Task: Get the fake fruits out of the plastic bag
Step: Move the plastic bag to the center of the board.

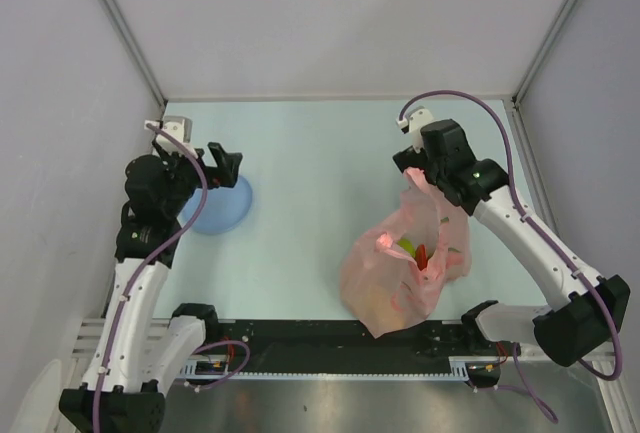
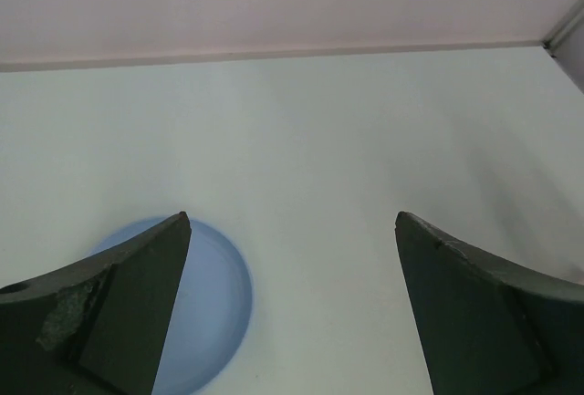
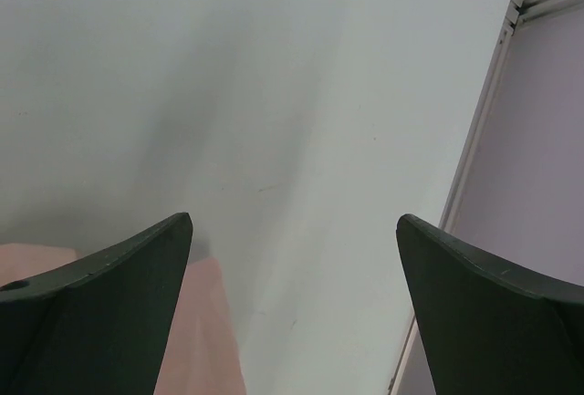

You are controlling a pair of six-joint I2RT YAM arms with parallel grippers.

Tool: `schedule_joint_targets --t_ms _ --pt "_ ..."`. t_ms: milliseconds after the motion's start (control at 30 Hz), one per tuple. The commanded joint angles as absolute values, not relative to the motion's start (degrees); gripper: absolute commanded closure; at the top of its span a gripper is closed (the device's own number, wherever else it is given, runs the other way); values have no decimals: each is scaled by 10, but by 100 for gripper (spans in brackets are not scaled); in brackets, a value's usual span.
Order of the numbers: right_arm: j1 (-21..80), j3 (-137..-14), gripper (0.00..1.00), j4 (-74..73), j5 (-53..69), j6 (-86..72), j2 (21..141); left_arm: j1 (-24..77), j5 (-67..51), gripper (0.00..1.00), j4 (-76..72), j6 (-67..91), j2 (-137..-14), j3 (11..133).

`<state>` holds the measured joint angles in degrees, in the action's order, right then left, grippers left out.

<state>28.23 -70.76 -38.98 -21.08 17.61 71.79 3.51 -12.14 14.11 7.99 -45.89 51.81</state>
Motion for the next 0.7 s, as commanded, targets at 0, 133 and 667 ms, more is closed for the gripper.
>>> schedule_joint_targets --t_ms 0,133,667 --pt "277 -738 0 -391 -192 190 687 71 -240 0 168 56 -468 544" --pt "267 -769 0 -410 -170 207 679 141 -247 0 217 8 -508 591" --pt "11 -1119 2 -723 314 184 694 304 -507 3 288 -24 -512 774"
